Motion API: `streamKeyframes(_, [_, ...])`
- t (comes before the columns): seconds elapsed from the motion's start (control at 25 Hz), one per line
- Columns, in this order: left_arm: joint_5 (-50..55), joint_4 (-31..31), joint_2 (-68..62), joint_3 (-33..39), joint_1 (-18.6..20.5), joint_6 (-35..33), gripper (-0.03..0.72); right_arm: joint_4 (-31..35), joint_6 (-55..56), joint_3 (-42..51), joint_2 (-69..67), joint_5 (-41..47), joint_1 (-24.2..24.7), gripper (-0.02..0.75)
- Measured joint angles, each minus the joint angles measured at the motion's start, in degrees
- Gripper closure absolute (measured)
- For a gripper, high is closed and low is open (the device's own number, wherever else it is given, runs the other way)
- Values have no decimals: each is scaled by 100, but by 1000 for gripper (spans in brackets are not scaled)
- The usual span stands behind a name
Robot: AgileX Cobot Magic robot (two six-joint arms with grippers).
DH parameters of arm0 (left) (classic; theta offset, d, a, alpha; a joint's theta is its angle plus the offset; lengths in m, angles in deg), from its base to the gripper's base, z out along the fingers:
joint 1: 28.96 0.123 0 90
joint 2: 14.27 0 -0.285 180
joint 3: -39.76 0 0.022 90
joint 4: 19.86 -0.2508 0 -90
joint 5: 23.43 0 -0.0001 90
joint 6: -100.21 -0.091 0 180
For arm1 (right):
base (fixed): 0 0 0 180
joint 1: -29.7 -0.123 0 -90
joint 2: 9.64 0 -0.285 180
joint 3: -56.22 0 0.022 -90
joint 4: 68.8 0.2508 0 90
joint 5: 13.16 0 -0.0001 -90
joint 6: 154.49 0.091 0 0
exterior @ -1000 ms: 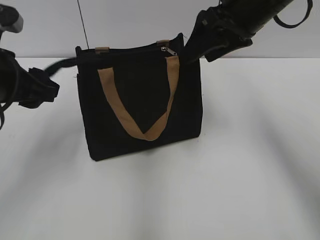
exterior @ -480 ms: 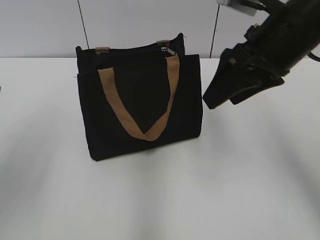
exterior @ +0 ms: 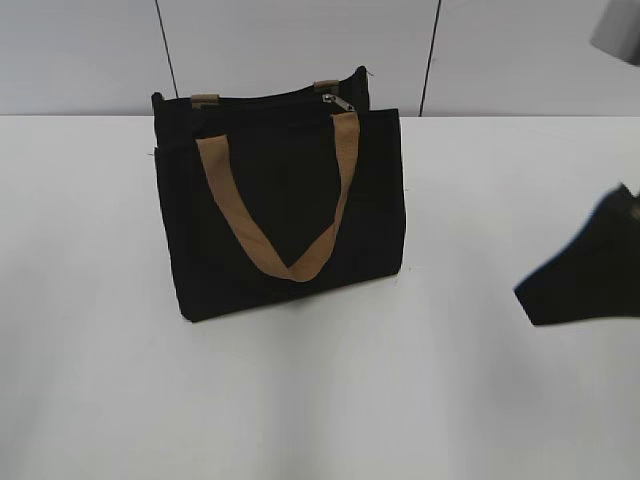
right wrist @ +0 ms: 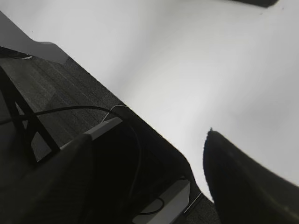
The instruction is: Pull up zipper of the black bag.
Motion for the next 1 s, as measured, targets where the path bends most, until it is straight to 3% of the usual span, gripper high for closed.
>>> streamKeyframes(0.56, [1348, 332, 2584, 804, -10, -131, 265, -1393, 1318, 2208, 4590, 191, 0, 181])
streamKeyframes(0.8, [1330, 433, 3340, 954, -10, -363, 265, -2033, 2043, 2347, 6250, 623, 0, 204])
streamKeyframes(1.0, [1320, 443, 3558, 961, -10, -382, 265, -2327, 2191, 2347, 6634, 657, 0, 237])
